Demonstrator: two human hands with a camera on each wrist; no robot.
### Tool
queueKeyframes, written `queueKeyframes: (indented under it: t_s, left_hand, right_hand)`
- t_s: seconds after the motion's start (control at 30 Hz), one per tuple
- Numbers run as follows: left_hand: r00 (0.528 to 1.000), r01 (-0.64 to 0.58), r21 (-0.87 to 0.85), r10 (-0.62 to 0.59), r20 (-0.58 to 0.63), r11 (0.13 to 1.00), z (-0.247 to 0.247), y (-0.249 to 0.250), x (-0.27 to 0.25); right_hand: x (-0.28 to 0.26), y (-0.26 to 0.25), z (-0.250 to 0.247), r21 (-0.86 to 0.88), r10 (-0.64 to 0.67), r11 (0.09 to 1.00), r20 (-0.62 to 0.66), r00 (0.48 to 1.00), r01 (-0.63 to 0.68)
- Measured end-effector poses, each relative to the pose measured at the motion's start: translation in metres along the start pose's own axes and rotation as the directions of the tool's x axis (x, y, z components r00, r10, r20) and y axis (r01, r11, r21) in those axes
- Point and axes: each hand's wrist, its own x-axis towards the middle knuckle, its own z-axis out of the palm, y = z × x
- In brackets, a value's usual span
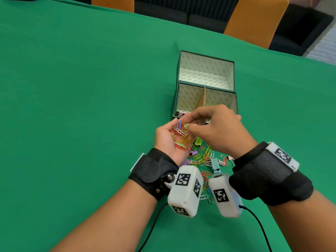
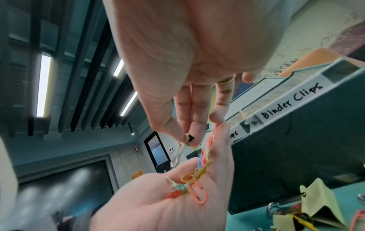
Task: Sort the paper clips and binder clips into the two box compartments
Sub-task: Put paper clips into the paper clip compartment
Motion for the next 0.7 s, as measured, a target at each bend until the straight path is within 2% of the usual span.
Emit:
queueKeyframes:
  t_s: [0.07, 0.2, 0.27, 0.37, 0.43, 0.5, 0.57, 0.63, 0.7]
  left_hand:
    - [1.0, -0.001, -0.045, 0.0, -0.027, 0.999, 0.001, 0.0, 0.001]
    - [0.999, 0.018, -0.091, -0.021, -0.035, 0.996, -0.001, 0.002, 0.002]
    - [0.999, 0.024, -0.091, -0.027, -0.03, 0.996, -0.001, 0.004, 0.001]
    - [1.0, 0.027, -0.113, -0.028, -0.009, 0.993, 0.0, 0.005, 0.001]
    - [1.0, 0.027, -0.126, -0.027, -0.004, 0.992, 0.0, 0.006, 0.0]
    - [1.0, 0.024, -0.134, -0.024, 0.003, 0.991, 0.0, 0.007, 0.0]
    - [1.0, 0.018, -0.139, -0.015, 0.017, 0.99, 0.001, 0.008, -0.001]
    - [1.0, 0.004, -0.146, -0.001, 0.021, 0.989, 0.001, 0.009, 0.0]
    - [1.0, -0.015, -0.152, 0.018, 0.019, 0.988, 0.001, 0.009, 0.001]
  right_hand:
    - [0.002, 0.004, -0.003, 0.133, -0.019, 0.991, 0.006, 1.0, 0.018]
    - [0.018, 0.018, -0.016, 0.311, -0.012, 0.948, -0.191, 0.982, 0.072]
    - [0.03, 0.027, -0.023, 0.329, 0.034, 0.942, -0.292, 0.956, 0.067]
    - [0.043, 0.043, -0.029, 0.26, 0.09, 0.966, -0.385, 0.918, 0.015]
    - [0.046, 0.052, -0.029, 0.19, 0.118, 0.98, -0.363, 0.924, -0.05]
    - [0.041, 0.057, -0.025, 0.066, 0.132, 0.991, -0.261, 0.956, -0.119]
    - [0.03, 0.055, -0.019, -0.018, 0.106, 0.993, -0.218, 0.97, -0.113]
    - [0.016, 0.044, -0.015, 0.045, 0.05, 0.998, -0.203, 0.978, -0.042]
    - [0.001, 0.032, -0.008, 0.152, 0.021, 0.988, -0.113, 0.993, -0.003]
